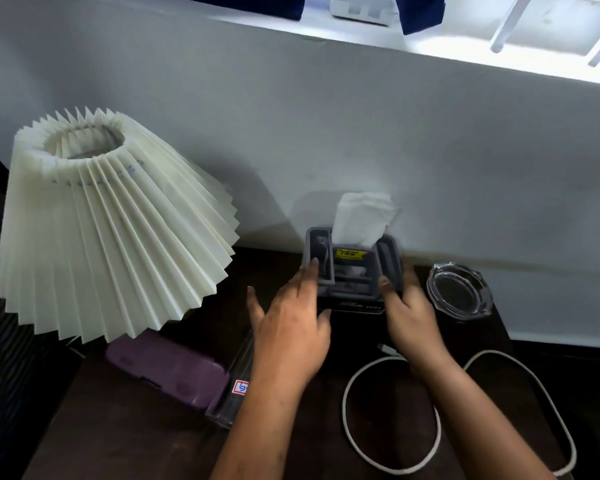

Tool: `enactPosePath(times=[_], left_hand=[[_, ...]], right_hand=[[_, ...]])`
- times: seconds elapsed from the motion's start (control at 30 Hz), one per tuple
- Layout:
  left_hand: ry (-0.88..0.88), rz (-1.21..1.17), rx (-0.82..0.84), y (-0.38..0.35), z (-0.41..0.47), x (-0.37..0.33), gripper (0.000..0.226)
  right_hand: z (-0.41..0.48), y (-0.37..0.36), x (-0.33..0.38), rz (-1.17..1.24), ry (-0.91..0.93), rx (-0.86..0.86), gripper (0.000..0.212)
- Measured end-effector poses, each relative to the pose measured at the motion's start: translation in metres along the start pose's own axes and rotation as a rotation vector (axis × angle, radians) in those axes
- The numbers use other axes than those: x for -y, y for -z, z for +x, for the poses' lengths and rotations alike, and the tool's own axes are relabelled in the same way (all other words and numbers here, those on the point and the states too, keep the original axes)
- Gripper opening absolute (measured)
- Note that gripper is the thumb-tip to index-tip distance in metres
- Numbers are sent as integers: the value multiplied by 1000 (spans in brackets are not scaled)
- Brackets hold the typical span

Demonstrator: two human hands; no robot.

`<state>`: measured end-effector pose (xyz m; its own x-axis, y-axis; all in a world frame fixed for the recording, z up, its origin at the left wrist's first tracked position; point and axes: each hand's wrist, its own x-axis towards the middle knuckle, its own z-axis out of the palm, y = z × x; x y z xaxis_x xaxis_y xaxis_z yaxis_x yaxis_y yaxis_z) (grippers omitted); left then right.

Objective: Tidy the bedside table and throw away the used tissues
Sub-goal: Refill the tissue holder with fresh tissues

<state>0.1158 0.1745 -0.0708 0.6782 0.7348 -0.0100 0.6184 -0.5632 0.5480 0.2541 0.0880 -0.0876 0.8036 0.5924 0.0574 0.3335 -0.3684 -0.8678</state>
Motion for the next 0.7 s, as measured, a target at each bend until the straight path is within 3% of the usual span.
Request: enactPosePath(times=[0.3,0.7], left_hand=[[82,-50,43,12,5,17,67],[20,-67,5,11,6,23,68]], right_hand=[[-6,-8,7,-68,40,-7,52],[-4,-13,9,-89,-6,-7,61]])
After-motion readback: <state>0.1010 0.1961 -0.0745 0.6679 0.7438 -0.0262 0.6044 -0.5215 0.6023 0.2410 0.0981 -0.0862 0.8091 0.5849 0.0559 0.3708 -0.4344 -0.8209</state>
